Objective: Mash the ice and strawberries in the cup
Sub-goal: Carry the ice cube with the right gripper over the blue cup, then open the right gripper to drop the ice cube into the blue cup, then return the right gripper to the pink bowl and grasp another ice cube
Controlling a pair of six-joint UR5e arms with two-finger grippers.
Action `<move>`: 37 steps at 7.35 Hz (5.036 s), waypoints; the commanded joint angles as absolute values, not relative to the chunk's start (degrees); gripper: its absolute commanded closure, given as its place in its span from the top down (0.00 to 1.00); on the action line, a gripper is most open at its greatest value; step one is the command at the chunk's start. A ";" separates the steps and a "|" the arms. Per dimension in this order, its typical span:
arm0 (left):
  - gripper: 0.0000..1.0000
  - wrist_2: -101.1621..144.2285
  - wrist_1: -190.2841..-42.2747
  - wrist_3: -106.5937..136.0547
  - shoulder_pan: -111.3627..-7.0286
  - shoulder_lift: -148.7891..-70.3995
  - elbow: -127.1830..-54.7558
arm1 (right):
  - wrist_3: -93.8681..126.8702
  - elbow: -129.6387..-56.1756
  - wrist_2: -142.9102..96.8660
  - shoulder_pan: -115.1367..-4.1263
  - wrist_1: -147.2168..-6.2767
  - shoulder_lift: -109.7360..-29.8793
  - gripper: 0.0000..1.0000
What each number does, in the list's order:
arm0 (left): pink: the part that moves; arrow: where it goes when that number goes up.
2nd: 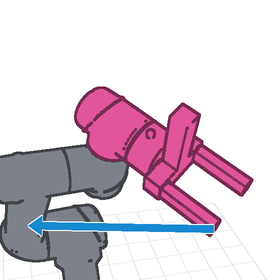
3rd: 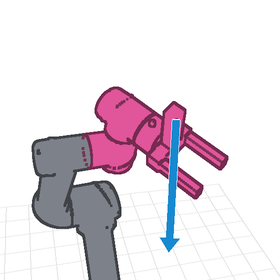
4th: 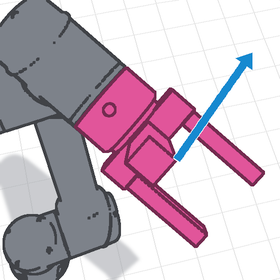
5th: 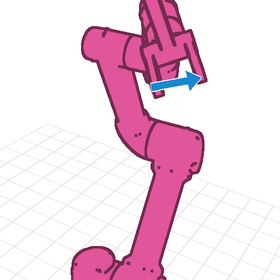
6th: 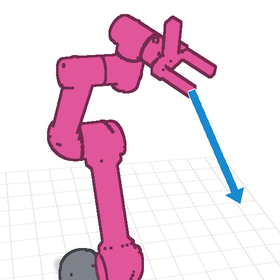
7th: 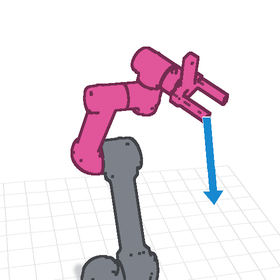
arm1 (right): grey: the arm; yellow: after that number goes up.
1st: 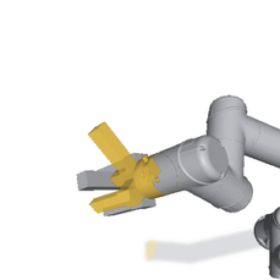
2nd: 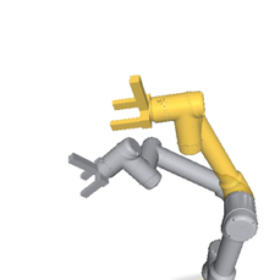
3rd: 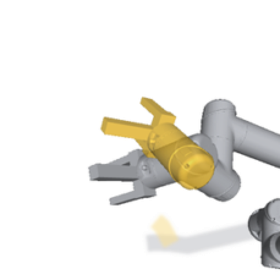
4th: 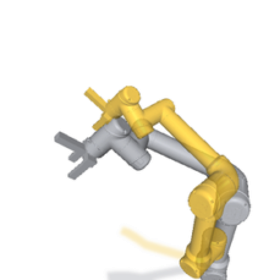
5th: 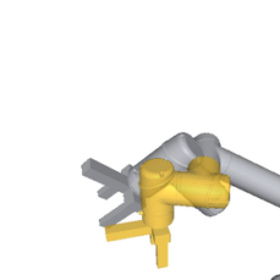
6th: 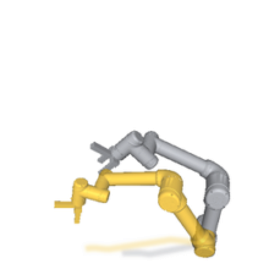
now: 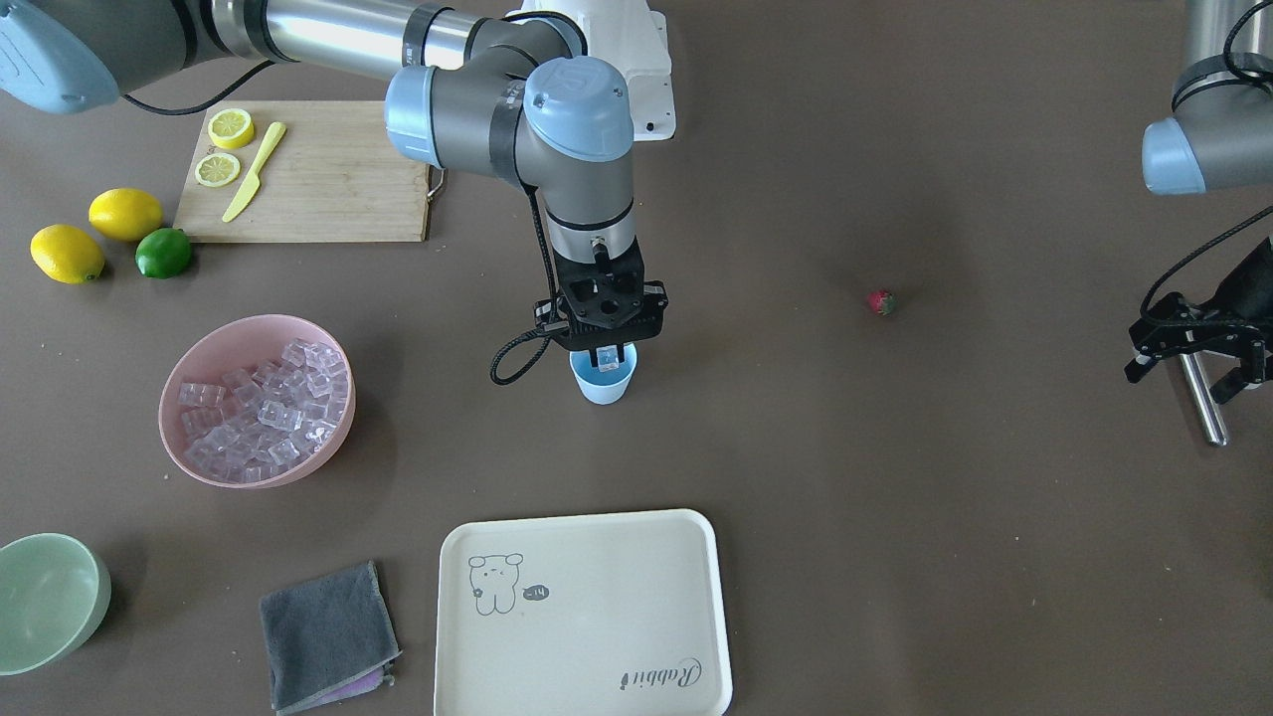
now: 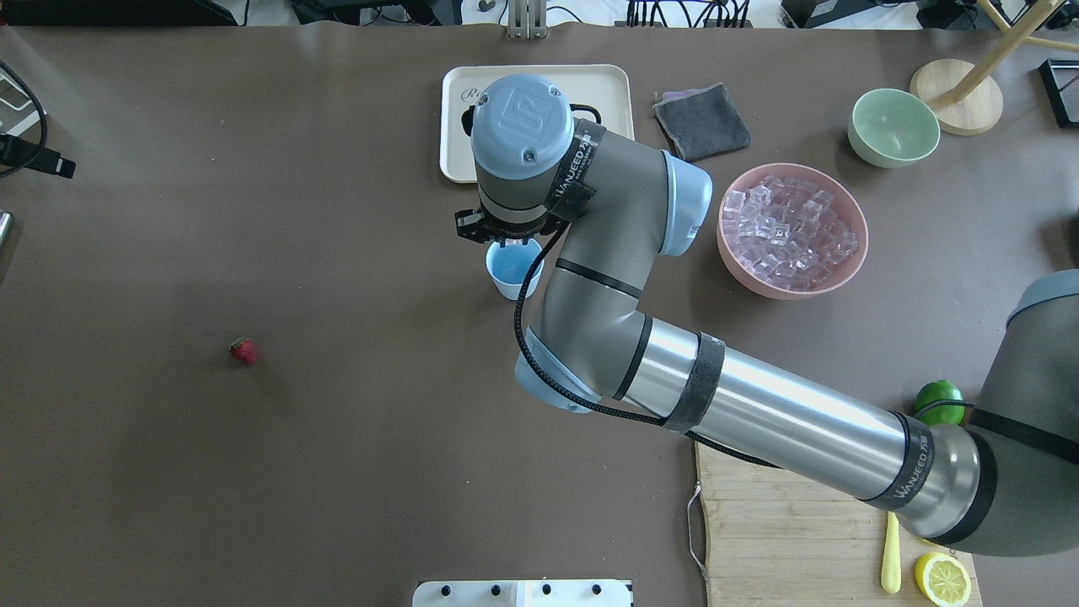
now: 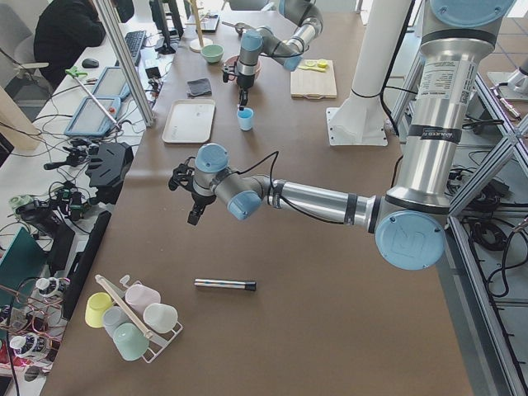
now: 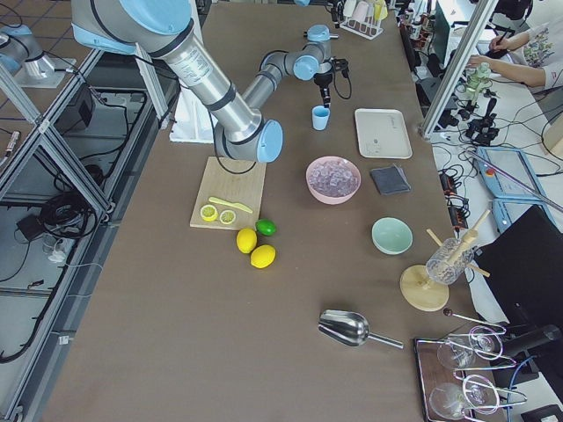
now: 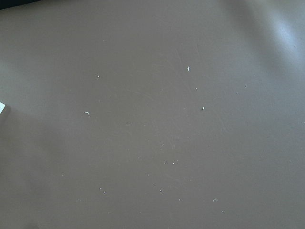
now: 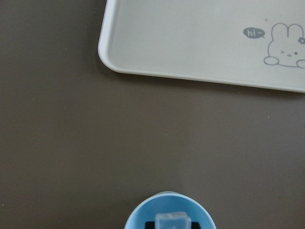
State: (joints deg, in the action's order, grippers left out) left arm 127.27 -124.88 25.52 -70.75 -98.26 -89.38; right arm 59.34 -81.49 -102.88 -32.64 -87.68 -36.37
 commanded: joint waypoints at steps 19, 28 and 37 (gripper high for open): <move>0.98 127.18 -125.07 25.58 -70.75 -97.65 -89.82 | 13.01 -84.55 -118.48 -53.00 -85.56 -53.42 0.61; 0.98 127.18 -125.24 25.58 -70.75 -97.56 -90.09 | 13.80 -89.91 -118.48 -50.71 -79.72 -61.26 0.61; 0.98 127.18 -126.03 25.66 -70.75 -97.56 -90.09 | 14.24 -89.82 -117.60 -49.74 -79.72 -61.26 0.10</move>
